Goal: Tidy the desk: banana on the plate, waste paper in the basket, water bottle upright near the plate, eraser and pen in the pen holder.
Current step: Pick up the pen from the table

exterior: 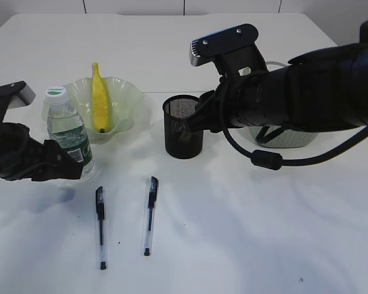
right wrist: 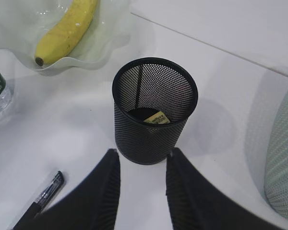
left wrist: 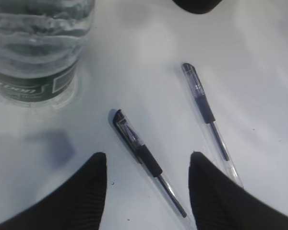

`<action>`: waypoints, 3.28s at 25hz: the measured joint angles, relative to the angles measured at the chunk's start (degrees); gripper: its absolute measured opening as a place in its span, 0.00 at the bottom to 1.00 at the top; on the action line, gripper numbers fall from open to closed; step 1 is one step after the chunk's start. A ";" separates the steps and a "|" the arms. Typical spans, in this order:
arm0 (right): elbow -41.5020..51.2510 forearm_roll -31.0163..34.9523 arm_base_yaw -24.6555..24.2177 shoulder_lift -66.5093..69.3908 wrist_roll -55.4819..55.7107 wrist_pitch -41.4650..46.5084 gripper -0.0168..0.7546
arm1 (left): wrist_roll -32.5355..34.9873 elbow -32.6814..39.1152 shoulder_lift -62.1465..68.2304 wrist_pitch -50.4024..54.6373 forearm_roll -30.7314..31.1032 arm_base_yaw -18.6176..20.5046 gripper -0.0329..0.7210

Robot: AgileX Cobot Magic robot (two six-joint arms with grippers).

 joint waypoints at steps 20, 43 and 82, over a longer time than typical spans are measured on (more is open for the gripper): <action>0.00 0.00 0.00 0.00 0.00 0.00 0.34 | -2.89 -0.04 6.03 -6.48 5.01 -8.30 0.56; 0.00 0.00 0.00 0.00 -0.35 0.00 0.34 | -2.89 -0.13 6.22 -15.73 5.94 -13.08 0.55; 0.00 0.00 0.00 0.00 -0.93 0.00 0.34 | -2.89 -0.13 8.56 -21.27 4.00 -13.08 0.55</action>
